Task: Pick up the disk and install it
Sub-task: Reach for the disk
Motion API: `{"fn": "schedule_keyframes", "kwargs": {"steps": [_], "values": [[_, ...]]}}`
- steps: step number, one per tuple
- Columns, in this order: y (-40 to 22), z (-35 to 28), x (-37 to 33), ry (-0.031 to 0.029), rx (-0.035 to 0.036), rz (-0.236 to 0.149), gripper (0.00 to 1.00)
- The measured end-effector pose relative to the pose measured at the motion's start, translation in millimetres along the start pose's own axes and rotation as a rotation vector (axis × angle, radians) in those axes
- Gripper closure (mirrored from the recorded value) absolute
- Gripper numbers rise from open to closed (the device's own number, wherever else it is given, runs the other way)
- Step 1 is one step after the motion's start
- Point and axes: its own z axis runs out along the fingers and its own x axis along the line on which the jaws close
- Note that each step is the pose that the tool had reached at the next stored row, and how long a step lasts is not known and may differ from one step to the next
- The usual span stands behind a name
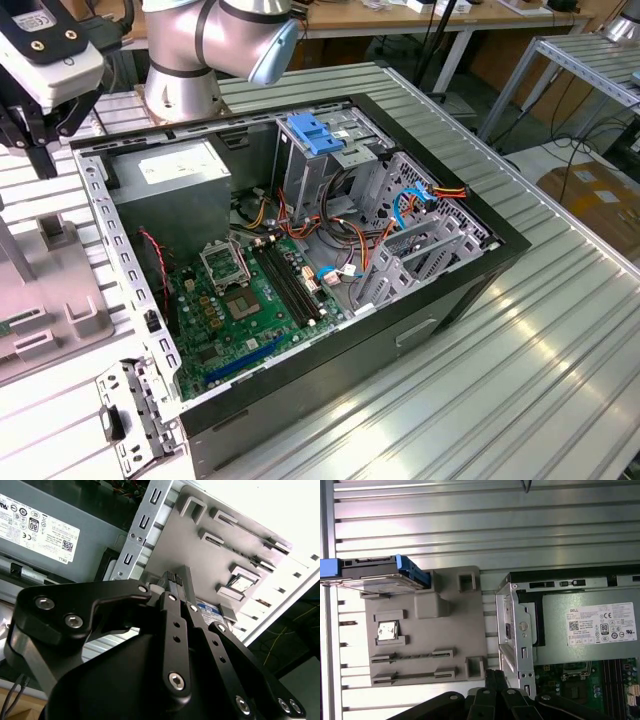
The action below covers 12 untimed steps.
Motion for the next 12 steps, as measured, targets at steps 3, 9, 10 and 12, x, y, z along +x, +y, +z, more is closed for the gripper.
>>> {"fn": "schedule_keyframes", "kwargs": {"steps": [3, 9, 10, 12], "values": [[-0.1, 0.0, 1.8, 0.0, 0.0, 0.0, 0.89], [-0.5, -0.1, 7.2, 0.0, -0.0001, 0.0, 0.89], [-0.6, -0.1, 8.1, 0.0, 0.0, 0.0, 0.89], [-0.7, -0.2, 9.6, 0.0, -0.0001, 0.0, 0.89]]}}
